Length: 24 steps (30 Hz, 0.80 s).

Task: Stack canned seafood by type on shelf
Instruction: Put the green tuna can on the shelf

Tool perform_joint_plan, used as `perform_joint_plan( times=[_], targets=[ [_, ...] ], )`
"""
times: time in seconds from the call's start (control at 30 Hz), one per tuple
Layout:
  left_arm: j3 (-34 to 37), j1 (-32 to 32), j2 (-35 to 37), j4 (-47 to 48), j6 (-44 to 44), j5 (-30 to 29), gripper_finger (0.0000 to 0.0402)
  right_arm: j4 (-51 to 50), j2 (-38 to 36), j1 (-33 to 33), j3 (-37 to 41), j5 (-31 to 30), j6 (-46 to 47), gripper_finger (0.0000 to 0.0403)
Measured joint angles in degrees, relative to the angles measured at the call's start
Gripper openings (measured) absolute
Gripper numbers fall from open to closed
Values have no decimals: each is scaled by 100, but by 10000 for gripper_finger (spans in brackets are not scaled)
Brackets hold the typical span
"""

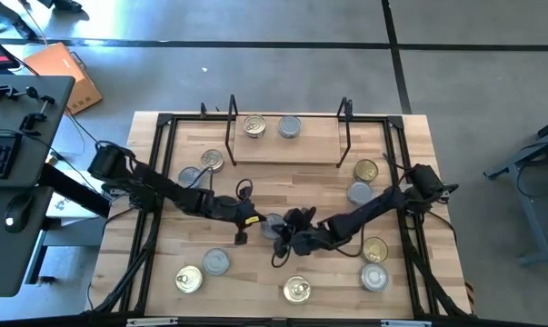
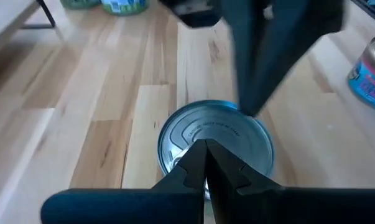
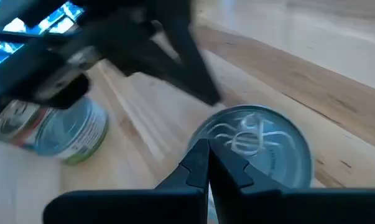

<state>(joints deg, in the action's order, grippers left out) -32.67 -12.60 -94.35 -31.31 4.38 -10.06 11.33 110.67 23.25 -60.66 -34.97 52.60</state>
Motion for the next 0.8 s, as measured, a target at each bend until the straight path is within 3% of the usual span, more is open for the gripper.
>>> perform_joint_plan(
  times=[0.3, 0.6, 0.8],
  targets=[
    [-174, 310, -630, -74, 74, 341, 0, 2, -33, 277, -184, -79, -554, 0],
    [-199, 466, -765, -93, 332, 356, 0, -405, -33, 282, -190, 354, -899, 0],
    [-215, 573, -749, 351, 262, 511, 0, -467, -33, 317, -190, 355, -1869, 20]
  ],
)
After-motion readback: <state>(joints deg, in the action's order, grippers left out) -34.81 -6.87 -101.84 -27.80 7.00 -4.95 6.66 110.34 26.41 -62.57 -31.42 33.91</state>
